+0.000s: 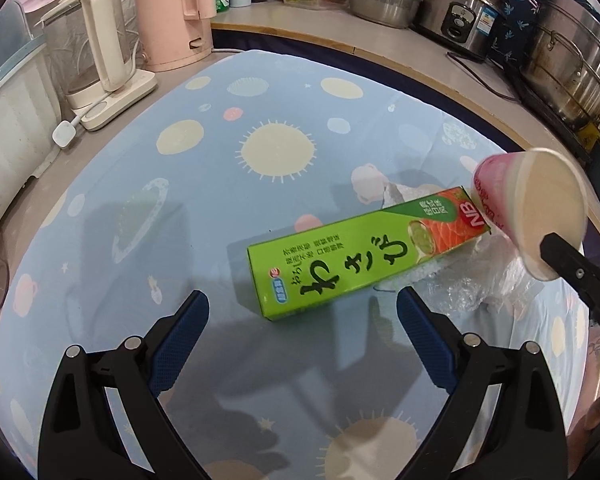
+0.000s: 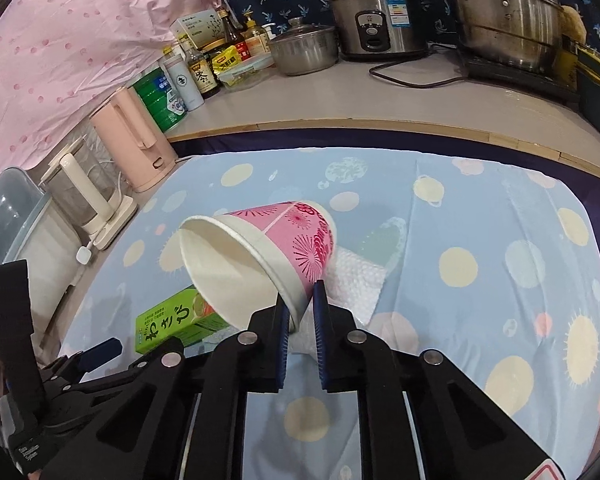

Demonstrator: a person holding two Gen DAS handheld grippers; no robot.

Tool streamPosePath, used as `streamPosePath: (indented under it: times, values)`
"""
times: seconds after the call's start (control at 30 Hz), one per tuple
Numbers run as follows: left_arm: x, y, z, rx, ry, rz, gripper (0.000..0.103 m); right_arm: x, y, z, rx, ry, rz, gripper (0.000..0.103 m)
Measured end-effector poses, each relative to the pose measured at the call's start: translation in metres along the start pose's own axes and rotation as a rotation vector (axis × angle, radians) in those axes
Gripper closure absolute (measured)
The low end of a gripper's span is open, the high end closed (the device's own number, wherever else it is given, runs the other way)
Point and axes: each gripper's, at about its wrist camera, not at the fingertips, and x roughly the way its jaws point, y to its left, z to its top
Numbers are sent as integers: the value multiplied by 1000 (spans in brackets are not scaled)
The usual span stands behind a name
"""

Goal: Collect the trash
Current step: 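Grasp the pink paper cup by its rim with the right tool, then grasp the green wasabi box with the left tool while the right tool holds the cup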

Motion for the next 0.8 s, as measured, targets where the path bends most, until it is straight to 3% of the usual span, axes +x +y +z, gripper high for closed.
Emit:
streamPosePath:
  times: [0.27, 0.63, 0.8]
  values:
    - [-8, -8, -2, 39, -21, -9, 12, -31, -21, -10, 52, -30, -32, 98]
    - [14, -31, 12, 326, -96, -72, 9, -51, -48, -22, 122, -23, -44, 98]
    - [18, -45, 2, 409, -84, -105, 22, -58, -51, -26, 128, -27, -52, 98]
